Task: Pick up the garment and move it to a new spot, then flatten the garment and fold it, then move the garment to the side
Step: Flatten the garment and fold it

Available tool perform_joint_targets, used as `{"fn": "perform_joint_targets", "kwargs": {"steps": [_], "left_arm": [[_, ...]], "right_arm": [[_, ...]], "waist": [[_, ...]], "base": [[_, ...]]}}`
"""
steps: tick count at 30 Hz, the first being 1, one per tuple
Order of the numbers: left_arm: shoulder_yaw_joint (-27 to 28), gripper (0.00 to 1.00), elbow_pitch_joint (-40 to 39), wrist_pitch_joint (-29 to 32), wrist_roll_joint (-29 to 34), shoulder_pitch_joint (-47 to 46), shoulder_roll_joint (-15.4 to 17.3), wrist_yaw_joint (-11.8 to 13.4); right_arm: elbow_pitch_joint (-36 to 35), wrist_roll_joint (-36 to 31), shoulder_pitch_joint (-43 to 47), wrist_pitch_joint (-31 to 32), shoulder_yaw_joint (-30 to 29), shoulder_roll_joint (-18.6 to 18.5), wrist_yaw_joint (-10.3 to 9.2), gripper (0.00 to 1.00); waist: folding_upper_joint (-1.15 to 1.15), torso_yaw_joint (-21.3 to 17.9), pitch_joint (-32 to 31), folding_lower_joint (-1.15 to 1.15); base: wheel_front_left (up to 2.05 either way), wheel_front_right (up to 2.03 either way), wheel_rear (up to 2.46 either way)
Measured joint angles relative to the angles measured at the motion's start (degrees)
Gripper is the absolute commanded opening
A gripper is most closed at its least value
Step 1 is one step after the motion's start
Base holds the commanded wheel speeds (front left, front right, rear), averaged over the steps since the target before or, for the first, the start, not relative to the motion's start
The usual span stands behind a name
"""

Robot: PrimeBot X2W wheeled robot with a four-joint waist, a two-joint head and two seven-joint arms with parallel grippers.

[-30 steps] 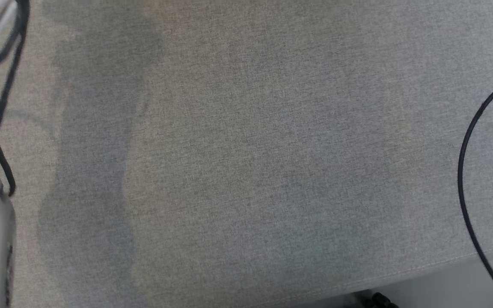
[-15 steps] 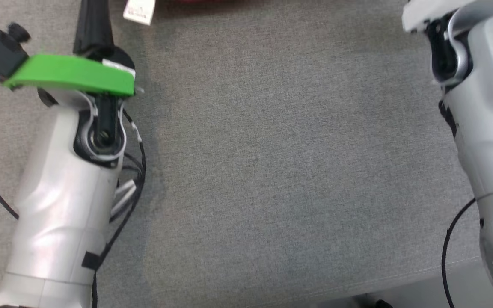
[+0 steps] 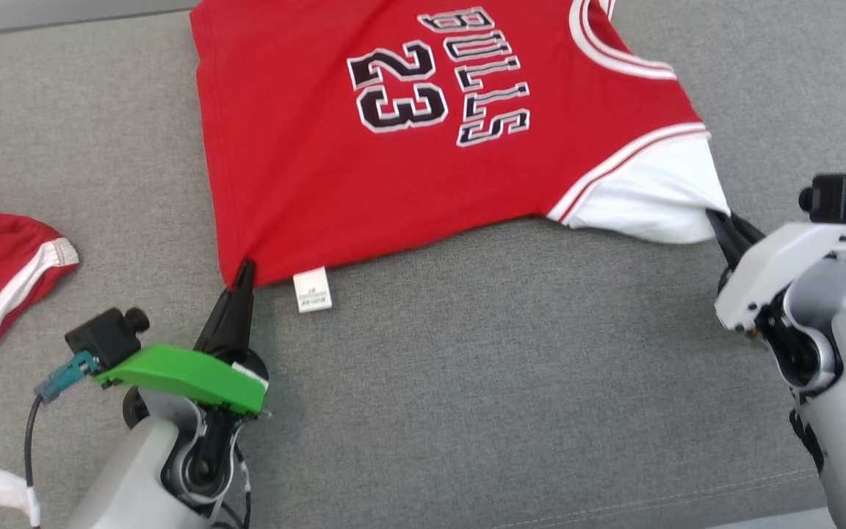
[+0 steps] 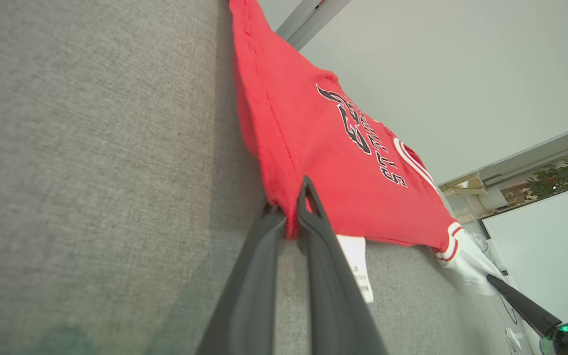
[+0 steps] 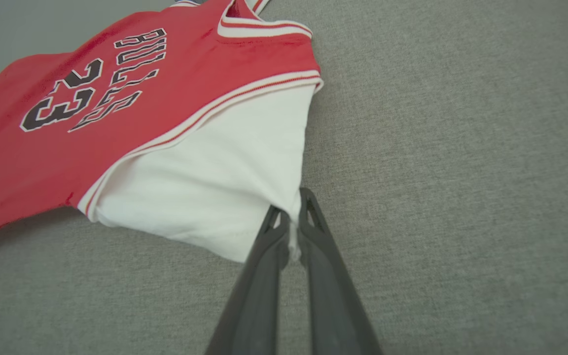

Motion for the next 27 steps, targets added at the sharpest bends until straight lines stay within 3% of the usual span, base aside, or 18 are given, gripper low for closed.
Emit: {"fn": "perform_joint_targets", "kwargs": {"steps": [8, 15, 21, 27], "left_arm": [[-1.5, 0.0, -0.4, -0.3, 2.8, 7.8, 4.0, 0.0], [-0.8, 0.0, -1.0, -0.5, 6.0, 12.9, 6.0, 1.4], [-2.2, 0.0, -4.1, 1.9, 6.8, 15.8, 7.2, 4.1], [-1.9, 0.0, -7.9, 5.6, 5.4, 13.0, 6.7, 5.4]], "right_arm": [[-23.2, -6.1, 21.4, 19.8, -10.2, 6.6, 0.0, 0.0], [-39.2, -7.2, 34.5, 35.6, -12.4, 11.4, 0.0, 0.0], [-45.0, -8.0, 36.4, 38.3, -13.3, 12.8, 0.0, 0.0], [-44.1, -10.0, 29.4, 35.2, -12.6, 12.5, -0.01, 0.0]], "waist": [[0.0, 1.1, -4.9, 0.0], [0.0, 1.8, -6.4, 0.0], [0.0, 2.2, -6.5, 0.0], [0.0, 3.3, -6.1, 0.0]], "base": [[0.0, 0.0, 0.0], [0.0, 0.0, 0.0], [0.0, 0.0, 0.0], [0.0, 0.0, 0.0]]}}
